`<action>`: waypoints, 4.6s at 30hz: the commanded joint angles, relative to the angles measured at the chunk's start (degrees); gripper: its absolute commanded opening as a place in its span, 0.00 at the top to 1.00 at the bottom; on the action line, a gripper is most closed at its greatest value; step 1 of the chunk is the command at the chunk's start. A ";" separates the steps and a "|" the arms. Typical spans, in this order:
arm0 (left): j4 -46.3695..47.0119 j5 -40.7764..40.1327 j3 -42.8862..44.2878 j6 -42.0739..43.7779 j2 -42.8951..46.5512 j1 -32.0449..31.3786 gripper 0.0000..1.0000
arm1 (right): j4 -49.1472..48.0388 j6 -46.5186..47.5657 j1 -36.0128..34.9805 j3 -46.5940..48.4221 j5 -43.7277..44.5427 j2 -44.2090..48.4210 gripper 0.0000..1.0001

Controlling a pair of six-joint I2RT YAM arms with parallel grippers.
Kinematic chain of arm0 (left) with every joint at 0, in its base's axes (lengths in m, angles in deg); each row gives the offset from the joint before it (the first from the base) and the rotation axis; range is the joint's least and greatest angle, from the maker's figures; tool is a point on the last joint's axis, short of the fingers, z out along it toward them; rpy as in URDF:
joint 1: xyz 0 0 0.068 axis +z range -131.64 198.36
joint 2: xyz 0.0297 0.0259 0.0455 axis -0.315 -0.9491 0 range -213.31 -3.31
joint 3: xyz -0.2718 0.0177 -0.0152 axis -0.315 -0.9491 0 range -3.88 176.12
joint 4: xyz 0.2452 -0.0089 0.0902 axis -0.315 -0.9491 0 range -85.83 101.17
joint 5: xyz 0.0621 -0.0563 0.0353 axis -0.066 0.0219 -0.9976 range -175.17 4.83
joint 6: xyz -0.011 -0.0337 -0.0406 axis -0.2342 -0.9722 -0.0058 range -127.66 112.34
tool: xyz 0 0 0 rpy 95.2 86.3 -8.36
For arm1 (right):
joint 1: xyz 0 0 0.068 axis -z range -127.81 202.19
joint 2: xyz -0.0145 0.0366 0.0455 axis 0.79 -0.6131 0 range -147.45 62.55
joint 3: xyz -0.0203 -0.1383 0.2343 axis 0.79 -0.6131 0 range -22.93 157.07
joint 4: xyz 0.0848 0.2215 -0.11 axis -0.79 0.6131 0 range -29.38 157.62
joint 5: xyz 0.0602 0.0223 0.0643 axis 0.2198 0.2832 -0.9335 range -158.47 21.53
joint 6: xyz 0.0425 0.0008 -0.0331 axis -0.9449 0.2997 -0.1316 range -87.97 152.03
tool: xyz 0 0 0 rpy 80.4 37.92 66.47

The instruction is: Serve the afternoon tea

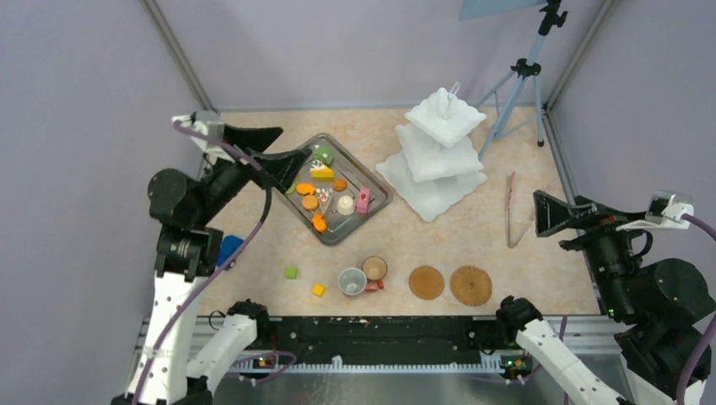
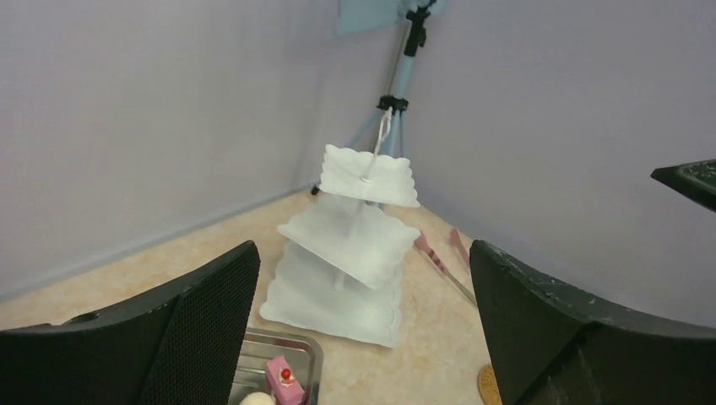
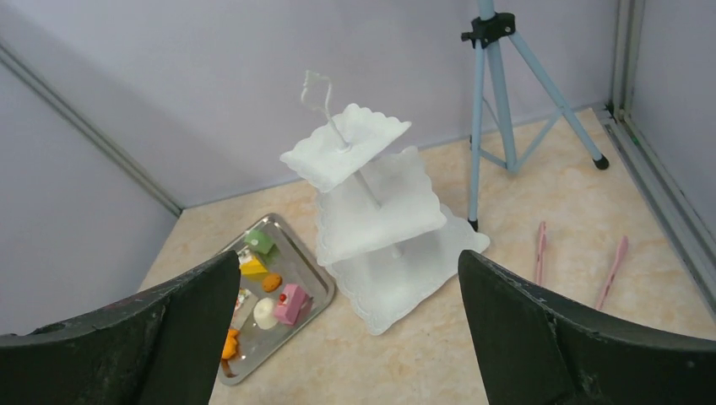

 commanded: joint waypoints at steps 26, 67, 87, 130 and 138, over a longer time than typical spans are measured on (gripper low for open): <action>-5.15 -24.56 -5.93 21.53 -4.78 -15.87 0.01 | -6.07 -21.15 3.30 -27.09 13.80 -14.51 0.01; -3.50 -24.36 -11.63 21.88 1.77 -22.76 0.01 | -31.48 2.26 36.76 -28.75 -5.19 -66.32 0.16; -3.09 -23.23 -12.07 21.39 0.23 -23.02 0.01 | -33.47 3.81 36.59 -29.07 -15.56 -68.04 0.01; -1.93 -21.55 -12.88 20.72 -1.38 -22.60 0.01 | -29.23 2.82 32.81 -32.20 -9.97 -52.88 0.46; -1.89 -21.88 -13.25 20.79 -2.81 -22.45 0.01 | -18.87 -6.71 32.41 -34.28 -23.17 -41.08 0.58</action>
